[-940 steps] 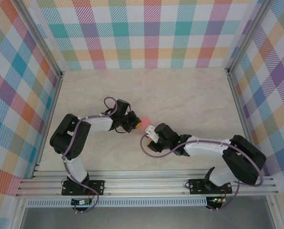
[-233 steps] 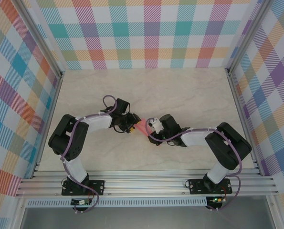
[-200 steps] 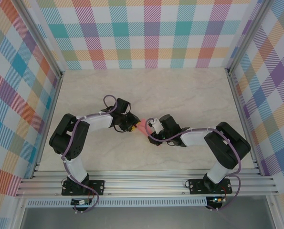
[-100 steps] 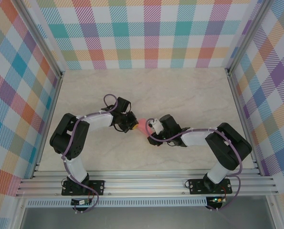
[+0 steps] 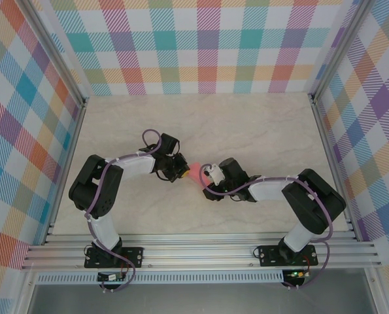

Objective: Fold a paper plane with a square sheet of paper (pick it up from the middle)
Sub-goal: Fold the wing for the fifth time at the center of the table.

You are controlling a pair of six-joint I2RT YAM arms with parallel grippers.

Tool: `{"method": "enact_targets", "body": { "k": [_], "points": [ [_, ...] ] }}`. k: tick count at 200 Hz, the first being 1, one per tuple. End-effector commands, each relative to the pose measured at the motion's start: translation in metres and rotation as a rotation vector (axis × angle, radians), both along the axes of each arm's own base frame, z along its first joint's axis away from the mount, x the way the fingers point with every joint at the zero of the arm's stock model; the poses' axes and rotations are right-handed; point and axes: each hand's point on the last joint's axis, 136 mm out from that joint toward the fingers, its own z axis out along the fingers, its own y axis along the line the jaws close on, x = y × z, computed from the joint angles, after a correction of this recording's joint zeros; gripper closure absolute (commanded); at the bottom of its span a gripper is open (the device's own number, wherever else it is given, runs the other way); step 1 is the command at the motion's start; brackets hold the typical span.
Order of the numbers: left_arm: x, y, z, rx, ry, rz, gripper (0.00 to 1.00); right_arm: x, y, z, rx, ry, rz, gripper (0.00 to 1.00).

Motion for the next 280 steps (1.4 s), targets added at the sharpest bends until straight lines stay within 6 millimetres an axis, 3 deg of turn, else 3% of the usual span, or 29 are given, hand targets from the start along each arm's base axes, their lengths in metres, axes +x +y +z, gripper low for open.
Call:
{"method": "enact_targets", "body": {
  "k": [1, 104, 167, 197, 239, 280],
  "points": [
    [0.002, -0.006, 0.007, -0.040, -0.003, -0.016, 1.00, 0.004, -0.004, 0.008, -0.011, -0.064, 0.020, 0.70],
    [0.004, -0.008, 0.009, -0.090, 0.009, -0.001, 1.00, 0.009, -0.006, 0.010, -0.050, -0.127, 0.043, 0.74],
    [0.001, -0.003, 0.006, -0.058, 0.015, 0.003, 1.00, 0.008, -0.005, 0.010, -0.036, -0.093, 0.026, 0.88],
    [0.002, 0.004, 0.013, -0.016, -0.011, -0.003, 0.83, 0.006, -0.001, 0.012, -0.004, -0.057, 0.011, 0.96],
    [-0.003, 0.022, 0.024, 0.071, -0.036, 0.000, 0.61, 0.006, 0.000, 0.009, 0.018, -0.009, -0.027, 0.96],
    [-0.008, 0.033, 0.036, 0.108, -0.070, 0.017, 0.57, 0.003, 0.001, 0.002, 0.036, 0.054, -0.047, 0.95]
  ]
}}
